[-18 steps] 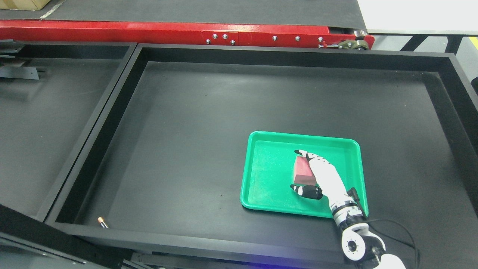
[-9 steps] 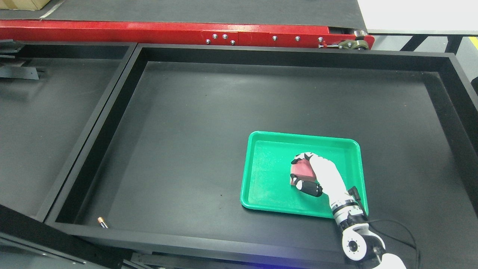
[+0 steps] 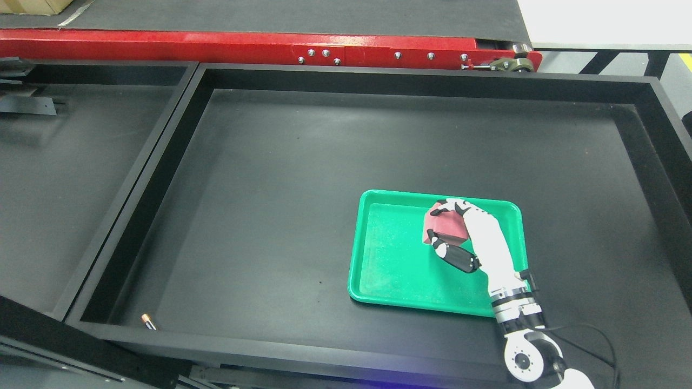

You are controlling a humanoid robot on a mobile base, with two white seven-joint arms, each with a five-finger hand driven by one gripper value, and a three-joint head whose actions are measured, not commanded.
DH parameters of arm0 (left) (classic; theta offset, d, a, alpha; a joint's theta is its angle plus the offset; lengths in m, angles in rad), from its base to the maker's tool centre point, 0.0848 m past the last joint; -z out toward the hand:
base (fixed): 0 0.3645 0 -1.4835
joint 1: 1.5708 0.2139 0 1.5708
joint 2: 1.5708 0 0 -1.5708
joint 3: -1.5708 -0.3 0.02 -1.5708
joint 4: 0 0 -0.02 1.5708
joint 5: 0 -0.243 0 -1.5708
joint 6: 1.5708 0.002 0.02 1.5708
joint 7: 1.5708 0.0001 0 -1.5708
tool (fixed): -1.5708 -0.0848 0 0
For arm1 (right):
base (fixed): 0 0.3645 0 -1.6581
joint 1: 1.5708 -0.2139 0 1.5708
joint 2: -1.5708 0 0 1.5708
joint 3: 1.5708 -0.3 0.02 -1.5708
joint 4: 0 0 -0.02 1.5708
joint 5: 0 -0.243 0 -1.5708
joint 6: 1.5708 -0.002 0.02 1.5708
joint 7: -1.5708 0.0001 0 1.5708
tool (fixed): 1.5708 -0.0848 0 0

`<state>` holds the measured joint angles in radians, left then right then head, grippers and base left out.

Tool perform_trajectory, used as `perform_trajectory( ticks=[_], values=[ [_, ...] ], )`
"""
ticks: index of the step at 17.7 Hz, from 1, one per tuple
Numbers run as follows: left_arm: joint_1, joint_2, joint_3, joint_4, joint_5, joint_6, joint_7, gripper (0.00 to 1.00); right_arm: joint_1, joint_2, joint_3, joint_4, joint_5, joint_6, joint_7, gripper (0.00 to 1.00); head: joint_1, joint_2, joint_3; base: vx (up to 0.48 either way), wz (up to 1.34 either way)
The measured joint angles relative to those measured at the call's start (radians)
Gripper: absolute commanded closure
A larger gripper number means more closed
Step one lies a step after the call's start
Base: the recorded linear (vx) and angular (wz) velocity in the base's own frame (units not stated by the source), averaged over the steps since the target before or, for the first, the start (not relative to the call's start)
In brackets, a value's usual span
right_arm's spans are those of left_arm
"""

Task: Pick pink block from left shelf to tray
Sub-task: 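Close the right hand fingers around the pink cube and lift it, then hold the pink cube in the right hand while turning toward the white table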

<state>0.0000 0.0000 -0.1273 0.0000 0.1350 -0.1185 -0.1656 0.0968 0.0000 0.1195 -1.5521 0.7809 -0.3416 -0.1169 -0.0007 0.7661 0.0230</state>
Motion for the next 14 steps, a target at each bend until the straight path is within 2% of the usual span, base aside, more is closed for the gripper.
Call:
perform_trajectory(
  ticks=[14],
  values=[
    [0.0, 0.0, 0.0, 0.0, 0.0, 0.0, 0.0, 0.0, 0.013, 0.0, -0.04, -0.012, -0.045, -0.076, -0.088, 0.95, 0.0, 0.0, 0.0, -0.056, 0.04]
  ],
)
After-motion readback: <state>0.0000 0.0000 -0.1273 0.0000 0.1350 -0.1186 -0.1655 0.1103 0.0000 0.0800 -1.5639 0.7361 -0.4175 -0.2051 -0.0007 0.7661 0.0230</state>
